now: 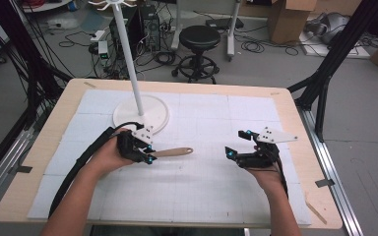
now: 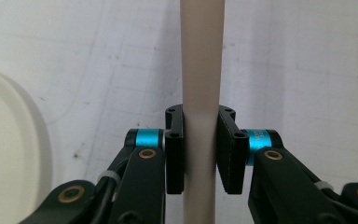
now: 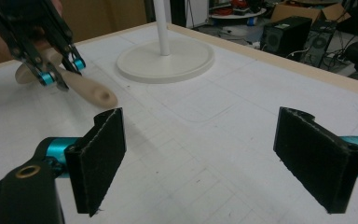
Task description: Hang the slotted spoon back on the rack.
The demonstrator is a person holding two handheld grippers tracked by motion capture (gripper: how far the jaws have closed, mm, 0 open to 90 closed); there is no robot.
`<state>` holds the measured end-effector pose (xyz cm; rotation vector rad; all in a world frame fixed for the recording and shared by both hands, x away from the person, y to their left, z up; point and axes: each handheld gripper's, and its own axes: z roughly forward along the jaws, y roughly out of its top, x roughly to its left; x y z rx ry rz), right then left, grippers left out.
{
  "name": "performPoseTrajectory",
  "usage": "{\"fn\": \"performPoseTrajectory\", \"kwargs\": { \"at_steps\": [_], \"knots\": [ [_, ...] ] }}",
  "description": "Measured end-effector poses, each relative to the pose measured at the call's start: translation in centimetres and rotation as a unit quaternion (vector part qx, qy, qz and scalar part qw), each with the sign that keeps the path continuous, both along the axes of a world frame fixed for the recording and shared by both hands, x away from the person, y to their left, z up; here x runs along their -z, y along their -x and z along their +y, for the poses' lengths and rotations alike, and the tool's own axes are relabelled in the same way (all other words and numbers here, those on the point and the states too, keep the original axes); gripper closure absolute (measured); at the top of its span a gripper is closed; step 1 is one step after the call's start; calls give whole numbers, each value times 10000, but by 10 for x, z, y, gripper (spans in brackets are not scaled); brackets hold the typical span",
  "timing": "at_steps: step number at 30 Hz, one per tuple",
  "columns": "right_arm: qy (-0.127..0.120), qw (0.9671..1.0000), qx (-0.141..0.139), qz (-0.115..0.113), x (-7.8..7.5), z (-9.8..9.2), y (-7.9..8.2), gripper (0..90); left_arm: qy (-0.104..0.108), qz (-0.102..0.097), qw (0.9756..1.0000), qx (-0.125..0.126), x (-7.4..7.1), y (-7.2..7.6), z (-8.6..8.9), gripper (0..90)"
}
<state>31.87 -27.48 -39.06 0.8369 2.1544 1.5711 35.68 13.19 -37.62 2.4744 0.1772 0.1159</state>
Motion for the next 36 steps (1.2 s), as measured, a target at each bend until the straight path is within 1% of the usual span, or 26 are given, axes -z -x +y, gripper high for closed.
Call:
{"fn": "performPoseTrajectory", "kwargs": {
  "at_steps": [1,2,3,5,6,7,8,11,12,16,17,18,19,20,21,22,25,26,27,28,29,31,34,36],
  "knots": [
    [-3,10000,4,-24,0,0,0,163,111,-12,9999,-10,-4,1,2,754],
    [-20,10000,-10,-13,0,0,0,163,111,-12,9999,-10,-4,1,2,755],
    [-32,10000,-21,-11,-1,0,1,163,230,-75,9997,-56,-13,3,7,755],
    [-53,10000,-23,-6,-1,0,1,163,365,-93,9992,-96,-22,3,11,755],
    [-59,10000,-20,-43,-2,0,1,163,431,-89,9990,-90,-26,3,13,755],
    [-76,10000,-21,-4,-2,0,2,163,519,-91,9986,-84,-29,3,15,755],
    [-88,10000,-36,-29,-2,0,2,163,614,-103,9980,-86,-33,4,17,755],
    [-75,10000,-39,-45,-4,0,1,163,934,-82,9956,-42,-43,4,25,756],
    [-110,9999,-52,-40,-4,0,2,163,1055,-75,9944,-51,-46,5,27,756],
    [-109,9999,-88,-41,-6,2,2,163,1338,-97,9910,-1,-57,7,34,756],
    [-108,9999,-94,-75,-7,2,2,163,1406,-93,9900,15,-60,7,35,756],
    [-109,9998,-104,-94,-8,3,2,163,1406,-93,9900,15,-60,7,35,756],
    [-123,9998,-120,-87,-9,3,2,163,1512,-120,9884,51,-67,8,37,757],
    [-146,9998,-131,-73,-10,4,3,163,1512,-120,9884,51,-67,8,37,757],
    [-146,9998,-142,-80,-11,4,3,163,1619,-113,9867,96,-74,9,38,757],
    [-132,9997,-164,-132,-12,5,2,163,1636,-131,9864,118,-78,10,39,757],
    [-135,9994,-238,-192,-17,8,3,163,1745,-152,9844,190,-87,11,39,757],
    [-158,9993,-264,-211,-19,9,3,163,1745,-152,9844,190,-87,11,39,757],
    [-185,9991,-281,-242,-21,10,3,163,1807,-168,9831,242,-91,11,38,757],
    [-211,9990,-311,-248,-23,10,4,163,1807,-168,9831,242,-91,11,38,757],
    [-241,9988,-323,-269,-25,11,4,163,1867,-177,9818,309,-95,11,38,757],
    [-290,9984,-332,-346,-30,12,3,163,1960,-185,9798,336,-97,12,38,757],
    [-322,9980,-409,-363,-35,14,3,162,2062,-172,9776,393,-100,12,38,756],
    [-290,9976,-493,-401,-38,16,3,163,2089,-163,9769,412,-100,12,38,757]
  ]
}}
